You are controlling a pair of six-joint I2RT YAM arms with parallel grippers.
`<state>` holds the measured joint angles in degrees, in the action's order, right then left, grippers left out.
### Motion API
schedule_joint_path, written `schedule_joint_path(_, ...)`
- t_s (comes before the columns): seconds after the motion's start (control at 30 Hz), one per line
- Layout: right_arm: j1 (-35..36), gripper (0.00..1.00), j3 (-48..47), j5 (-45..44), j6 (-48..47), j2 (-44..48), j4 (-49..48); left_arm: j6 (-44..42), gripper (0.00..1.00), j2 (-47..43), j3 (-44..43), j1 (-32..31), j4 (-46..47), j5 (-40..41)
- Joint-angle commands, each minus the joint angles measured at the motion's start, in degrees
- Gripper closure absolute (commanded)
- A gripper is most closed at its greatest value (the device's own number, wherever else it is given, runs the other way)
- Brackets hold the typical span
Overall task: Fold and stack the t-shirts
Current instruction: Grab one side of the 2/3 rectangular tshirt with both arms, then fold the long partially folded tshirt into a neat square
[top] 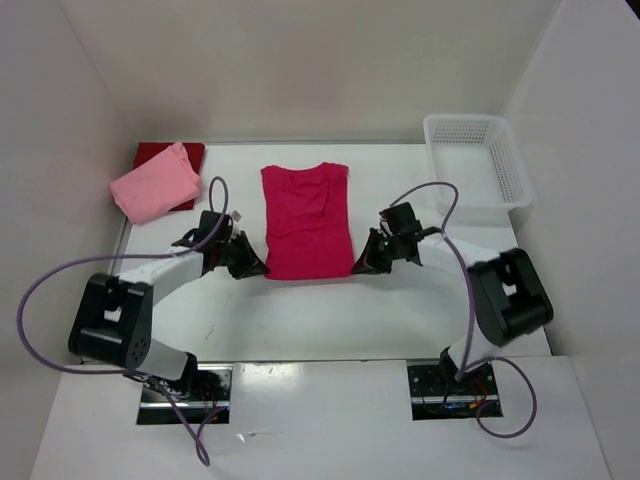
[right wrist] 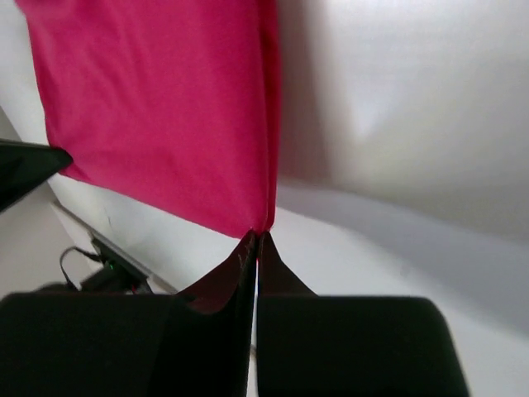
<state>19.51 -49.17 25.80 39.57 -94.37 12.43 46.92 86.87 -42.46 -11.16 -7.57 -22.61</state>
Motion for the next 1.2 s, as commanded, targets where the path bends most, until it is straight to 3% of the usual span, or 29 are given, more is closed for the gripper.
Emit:
schedule_joint_path(0.0, 5.4, 1.00, 5.4, -1.6, 2.8, 9.7, 6.6, -0.9, 1.00, -9.2, 2.7, -1.9, -7.4, -2.2)
schedule_joint_path(0.1, 10.9, 1.00, 8.6, -1.0, 8.8, 21.0, 9.9, 1.9, 1.00, -18.8, 4.0, -2.7, -13.2, -4.8)
schedule_joint_path(0.17, 10.9, 1.00, 8.2, -0.5, 10.4, 28.1, 14.2, 3.0, 1.00, -23.8, 4.0, -2.7, -17.8, -4.8)
schedule_joint_path(0.23, 8.1, 1.00, 5.6, -1.5, 9.4, 29.4, 17.3, 3.0, 1.00, -26.7, -0.4, -1.2, -21.4, -2.9)
schedule_joint_path(0.3, 3.6, 1.00, 1.1, 2.1, 6.4, 26.9, 16.5, 2.5, 1.00, -24.0, -3.5, 0.6, -19.0, -2.9)
schedule_joint_path(0.43, 0.8, 1.00, -12.7, 0.0, -0.4, 13.8, 13.9, 2.0, 1.00, -12.8, -12.4, 2.0, -11.9, -1.6)
schedule_joint_path(0.6, -3.2, 1.00, -28.3, -2.9, -5.3, -4.8, 11.9, 0.2, 1.00, 6.4, -30.4, 2.0, -8.2, 1.9)
schedule_joint_path(0.73, -6.6, 1.00, -35.5, -4.3, -6.4, -14.4, 12.6, -0.4, 1.00, 19.9, -40.4, 2.0, -6.5, 2.0)
schedule_joint_path(0.9, -8.8, 1.00, -40.6, -6.1, -7.1, -21.4, 12.6, 0.8, 0.96, 28.9, -48.1, 2.0, -5.7, 2.7)
schedule_joint_path(0.93, -8.8, 1.00, -41.3, -6.6, -7.1, -22.3, 12.6, 1.5, 0.94, 31.1, -48.9, 2.0, -5.7, 2.7)
schedule_joint_path(1.07, -9.3, 0.98, -45.0, -7.4, -7.7, -25.4, 13.3, 2.6, 0.67, 33.3, -50.2, 2.5, -3.2, 2.8)
schedule_joint_path(1.1, -9.3, 0.92, -46.4, -7.4, -7.7, -25.4, 13.8, 2.7, 0.49, 32.3, -49.5, 3.2, -3.2, 2.8)
schedule_joint_path(1.17, -9.3, 0.82, -47.0, -6.8, -7.7, -24.6, 14.4, 3.3, 0.36, 29.3, -47.2, 4.0, 0.2, 2.7)
